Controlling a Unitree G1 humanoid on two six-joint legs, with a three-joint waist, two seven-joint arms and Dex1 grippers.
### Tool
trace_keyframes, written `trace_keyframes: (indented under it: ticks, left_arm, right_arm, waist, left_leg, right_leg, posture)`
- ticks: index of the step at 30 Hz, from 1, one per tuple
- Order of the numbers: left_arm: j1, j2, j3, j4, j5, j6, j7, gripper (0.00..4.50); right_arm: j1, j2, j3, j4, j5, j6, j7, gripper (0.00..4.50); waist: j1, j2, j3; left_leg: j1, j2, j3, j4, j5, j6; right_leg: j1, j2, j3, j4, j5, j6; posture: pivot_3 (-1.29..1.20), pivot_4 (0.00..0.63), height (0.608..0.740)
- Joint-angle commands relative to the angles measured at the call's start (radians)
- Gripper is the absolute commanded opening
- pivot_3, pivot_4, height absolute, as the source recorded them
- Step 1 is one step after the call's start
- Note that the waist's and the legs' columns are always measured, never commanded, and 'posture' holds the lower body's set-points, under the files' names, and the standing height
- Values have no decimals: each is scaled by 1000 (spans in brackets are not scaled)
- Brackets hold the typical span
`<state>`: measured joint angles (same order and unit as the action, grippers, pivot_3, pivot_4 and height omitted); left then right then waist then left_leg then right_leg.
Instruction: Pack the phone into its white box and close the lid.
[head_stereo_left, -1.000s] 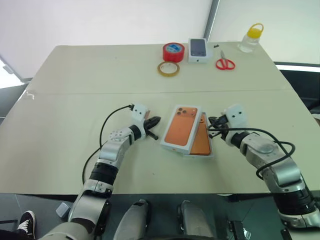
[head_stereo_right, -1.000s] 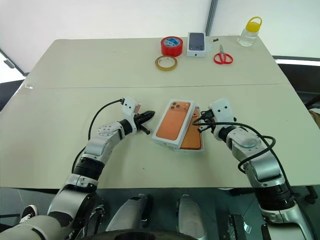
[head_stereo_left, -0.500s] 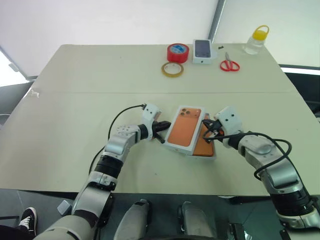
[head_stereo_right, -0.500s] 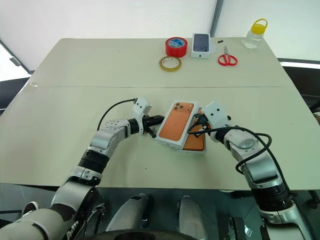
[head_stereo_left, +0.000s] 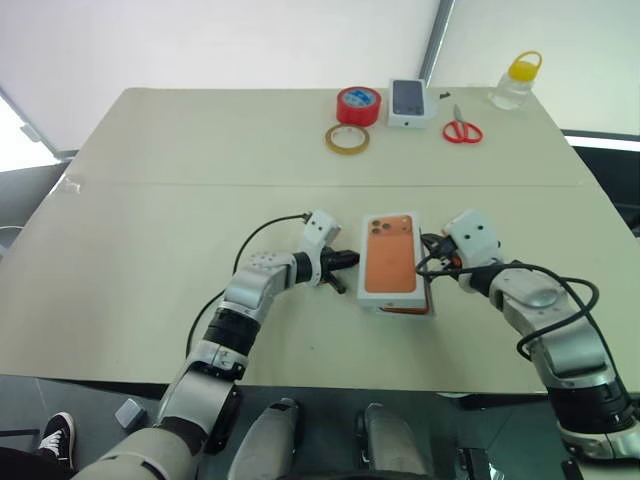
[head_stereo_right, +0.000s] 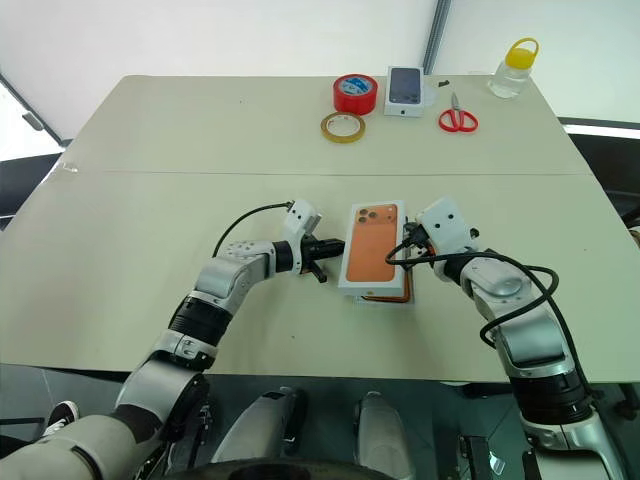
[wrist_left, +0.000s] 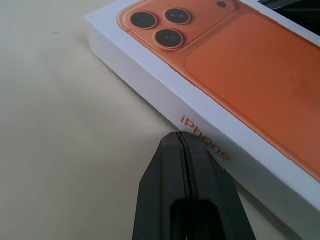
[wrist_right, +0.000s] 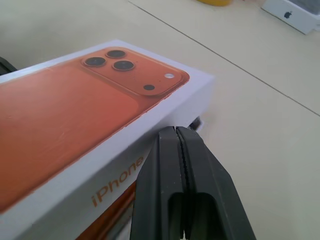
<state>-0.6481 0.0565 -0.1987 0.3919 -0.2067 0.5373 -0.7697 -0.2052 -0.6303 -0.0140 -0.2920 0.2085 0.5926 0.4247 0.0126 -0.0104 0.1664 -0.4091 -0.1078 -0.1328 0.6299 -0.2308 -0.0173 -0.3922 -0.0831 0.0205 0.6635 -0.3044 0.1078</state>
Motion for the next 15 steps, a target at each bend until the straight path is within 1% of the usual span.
trace_keyframes:
  ticks: [1,8,15]
  left_arm:
    - [10,-35,-50,-63,-12,5,-27,0]
    - [13,-35,-57,-60,1,-9,-23,0]
    - [-2,-43,-15,-22,-3,-23,28,0]
  right_arm:
    - [24,-7,-2,-61,-5,-8,26,31]
    - [60,-9,-19,-93,-16,1,29,31]
    - [65,-3,-15,-93,-39,-5,18,31]
  waist:
    - [0,0,0]
    - [-1,0,0]
    - [-1,0,0]
  left_leg:
    - [0,0,0,0,0,0]
    - [0,0,0,0,0,0]
    - [0,0,0,0,0,0]
  right_leg:
    - [0,0,0,0,0,0]
    - [-1,0,0,1,0,0]
    - [-1,0,0,1,0,0]
  posture:
    - [0,150,740]
    - [0,150,740]
    - [0,150,740]
